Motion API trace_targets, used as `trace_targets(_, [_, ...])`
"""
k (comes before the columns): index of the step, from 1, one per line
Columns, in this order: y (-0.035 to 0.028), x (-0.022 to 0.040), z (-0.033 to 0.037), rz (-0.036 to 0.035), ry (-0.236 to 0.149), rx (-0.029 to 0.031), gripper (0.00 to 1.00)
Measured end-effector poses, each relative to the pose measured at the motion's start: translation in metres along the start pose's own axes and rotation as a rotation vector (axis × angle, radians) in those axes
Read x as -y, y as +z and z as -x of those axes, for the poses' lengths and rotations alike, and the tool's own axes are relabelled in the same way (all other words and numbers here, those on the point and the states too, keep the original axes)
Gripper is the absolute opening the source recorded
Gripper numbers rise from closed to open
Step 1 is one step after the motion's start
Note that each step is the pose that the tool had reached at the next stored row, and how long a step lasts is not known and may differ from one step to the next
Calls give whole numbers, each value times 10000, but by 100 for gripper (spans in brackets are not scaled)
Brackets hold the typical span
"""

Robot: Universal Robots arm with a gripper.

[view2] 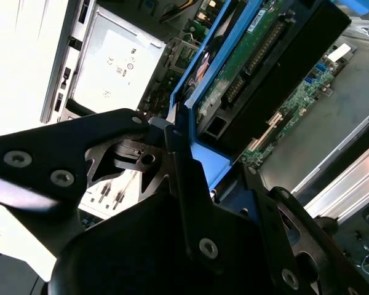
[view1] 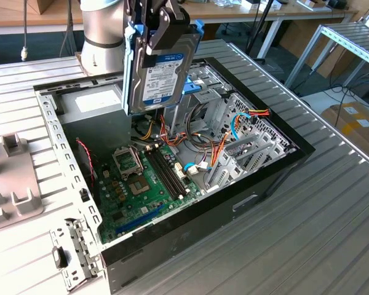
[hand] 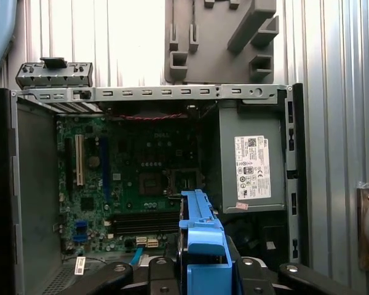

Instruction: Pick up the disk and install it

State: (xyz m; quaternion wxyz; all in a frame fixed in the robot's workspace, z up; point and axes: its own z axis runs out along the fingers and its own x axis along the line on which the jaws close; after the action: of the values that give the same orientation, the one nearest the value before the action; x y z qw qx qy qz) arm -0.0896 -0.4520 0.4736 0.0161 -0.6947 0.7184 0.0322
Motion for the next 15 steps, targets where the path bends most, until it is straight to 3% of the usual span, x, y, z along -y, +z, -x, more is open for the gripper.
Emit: trace_targets(15, [15, 55, -27, 1, -20, -2, 37])
